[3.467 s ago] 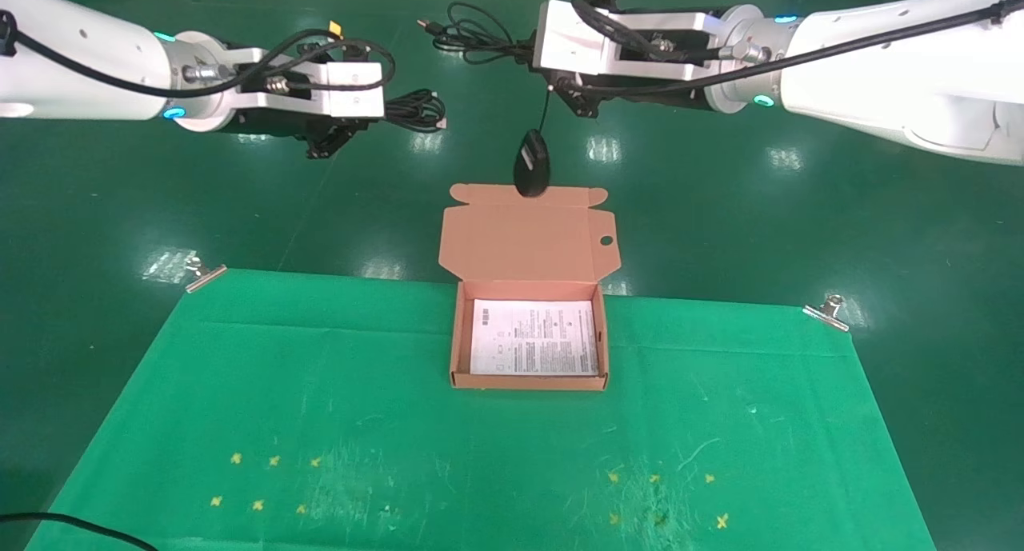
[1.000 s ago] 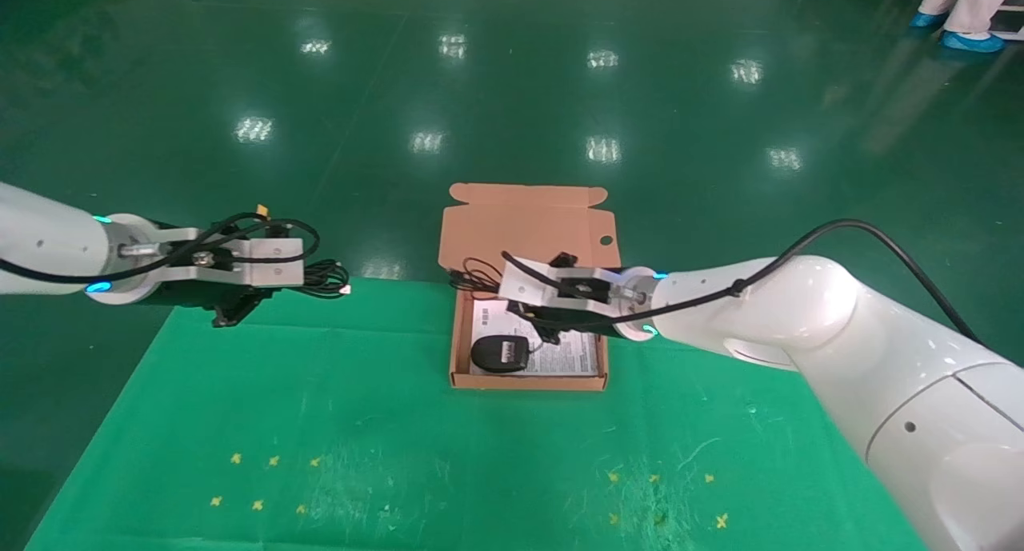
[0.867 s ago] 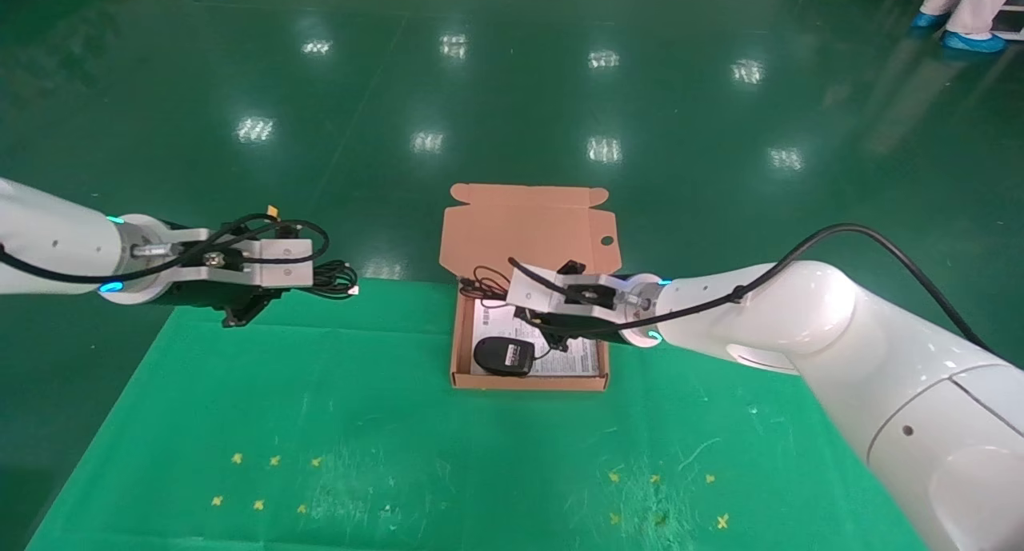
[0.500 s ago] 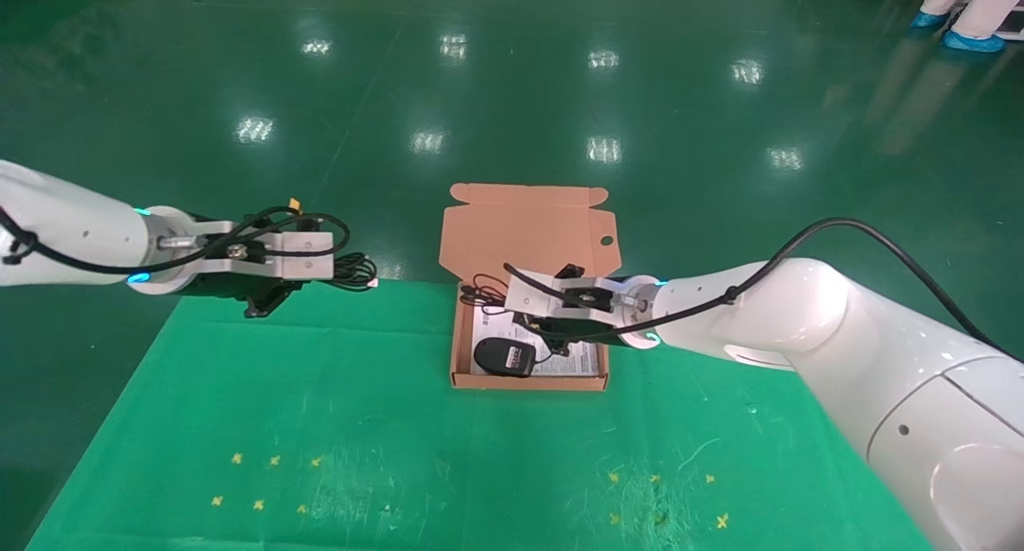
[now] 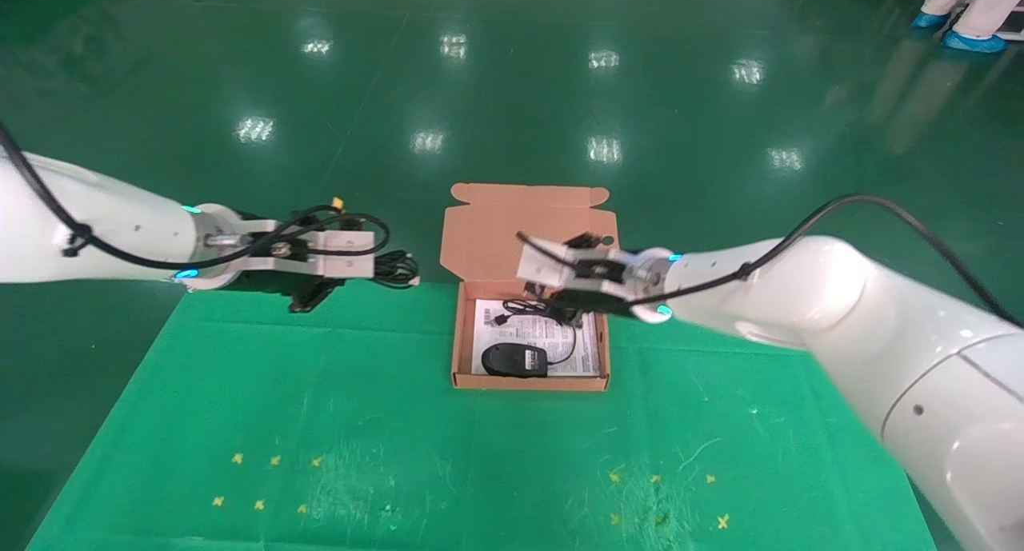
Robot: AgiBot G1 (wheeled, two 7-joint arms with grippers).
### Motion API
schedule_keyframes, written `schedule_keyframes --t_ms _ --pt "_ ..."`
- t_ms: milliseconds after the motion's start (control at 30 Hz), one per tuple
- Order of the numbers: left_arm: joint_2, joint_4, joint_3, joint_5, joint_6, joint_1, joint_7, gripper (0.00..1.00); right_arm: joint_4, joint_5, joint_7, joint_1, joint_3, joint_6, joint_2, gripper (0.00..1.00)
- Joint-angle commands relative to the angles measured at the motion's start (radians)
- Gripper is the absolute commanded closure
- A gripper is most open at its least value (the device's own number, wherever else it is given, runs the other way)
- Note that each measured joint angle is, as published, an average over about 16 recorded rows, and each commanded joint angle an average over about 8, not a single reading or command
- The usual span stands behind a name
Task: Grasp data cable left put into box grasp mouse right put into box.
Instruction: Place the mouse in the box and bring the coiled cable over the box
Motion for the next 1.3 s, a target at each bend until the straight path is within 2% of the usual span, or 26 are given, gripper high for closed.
schedule_keyframes --t_ms 33,400,633,833,1300 --pt "0.02 0.018 -0.001 -0.009 -0.022 0.003 0.017 1.0 -0.02 0.004 -0.008 0.016 0.0 0.016 0.003 0.0" --pt "0.22 0.299 -0.015 -0.127 -0.211 0.013 0.251 1.0 -0.135 0.029 -0.099 0.091 0.026 0.021 0.039 0.0" --pt "0.263 0.365 0.023 -0.25 -0.287 0.032 0.38 1.0 -0.17 0.055 -0.15 0.117 0.048 0.006 0.071 0.0" --pt "0.269 0.366 0.1 -0.332 -0.339 0.051 0.403 1.0 -0.182 0.073 -0.179 0.128 0.063 -0.01 0.094 0.0" --pt "0.27 0.317 0.291 -0.472 -0.437 0.077 0.382 1.0 -0.176 0.109 -0.233 0.132 0.09 -0.044 0.144 0.0"
